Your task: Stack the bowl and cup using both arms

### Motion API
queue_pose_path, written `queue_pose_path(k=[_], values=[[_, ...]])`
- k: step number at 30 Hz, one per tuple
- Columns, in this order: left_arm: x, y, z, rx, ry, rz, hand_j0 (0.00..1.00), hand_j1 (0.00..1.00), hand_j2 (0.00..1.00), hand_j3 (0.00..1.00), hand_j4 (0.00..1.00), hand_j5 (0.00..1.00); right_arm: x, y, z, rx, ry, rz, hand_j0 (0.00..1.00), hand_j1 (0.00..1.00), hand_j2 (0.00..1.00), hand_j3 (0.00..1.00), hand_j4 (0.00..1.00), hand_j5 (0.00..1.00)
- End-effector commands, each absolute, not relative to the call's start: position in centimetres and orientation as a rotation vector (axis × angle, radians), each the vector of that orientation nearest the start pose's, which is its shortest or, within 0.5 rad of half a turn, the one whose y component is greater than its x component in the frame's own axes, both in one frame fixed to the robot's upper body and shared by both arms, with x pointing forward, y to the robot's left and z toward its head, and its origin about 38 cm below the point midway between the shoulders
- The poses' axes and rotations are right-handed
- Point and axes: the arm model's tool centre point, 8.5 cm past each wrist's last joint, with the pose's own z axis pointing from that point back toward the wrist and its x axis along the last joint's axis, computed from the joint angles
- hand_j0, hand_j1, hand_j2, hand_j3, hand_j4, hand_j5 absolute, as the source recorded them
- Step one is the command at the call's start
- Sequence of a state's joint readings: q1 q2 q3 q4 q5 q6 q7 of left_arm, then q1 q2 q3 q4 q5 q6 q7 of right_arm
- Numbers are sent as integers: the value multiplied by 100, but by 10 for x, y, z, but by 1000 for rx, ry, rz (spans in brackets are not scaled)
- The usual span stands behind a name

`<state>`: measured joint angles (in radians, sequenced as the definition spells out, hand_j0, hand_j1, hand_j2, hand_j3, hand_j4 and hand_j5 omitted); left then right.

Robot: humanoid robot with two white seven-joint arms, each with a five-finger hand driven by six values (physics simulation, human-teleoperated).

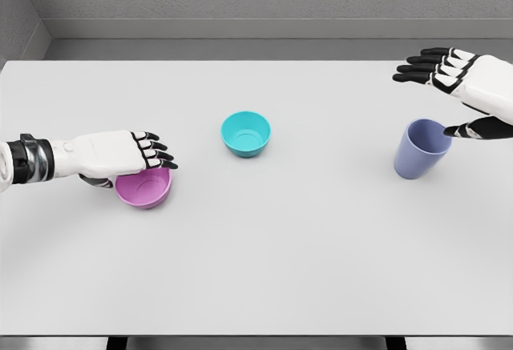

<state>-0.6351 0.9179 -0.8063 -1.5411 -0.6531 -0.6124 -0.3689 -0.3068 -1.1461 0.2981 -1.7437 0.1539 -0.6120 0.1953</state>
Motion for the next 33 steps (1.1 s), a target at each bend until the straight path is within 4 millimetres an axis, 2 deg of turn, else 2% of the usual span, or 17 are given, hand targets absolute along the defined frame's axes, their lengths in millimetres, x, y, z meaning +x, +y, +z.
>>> queue_pose_path(k=[1, 3, 33], values=[[403, 296, 174, -616, 1609, 3089, 100, 100, 100, 100, 100, 100, 363, -370, 302, -541, -1772, 1800, 100, 100, 100, 100, 100, 100], [403, 296, 174, -614, 1611, 3087, 100, 100, 100, 100, 100, 100, 367, -380, 297, -554, -1747, 1778, 100, 100, 100, 100, 100, 100], [402, 288, 171, -595, 1612, 3080, 100, 100, 100, 100, 100, 100, 367, -379, 298, -564, -1754, 1777, 100, 100, 100, 100, 100, 100]])
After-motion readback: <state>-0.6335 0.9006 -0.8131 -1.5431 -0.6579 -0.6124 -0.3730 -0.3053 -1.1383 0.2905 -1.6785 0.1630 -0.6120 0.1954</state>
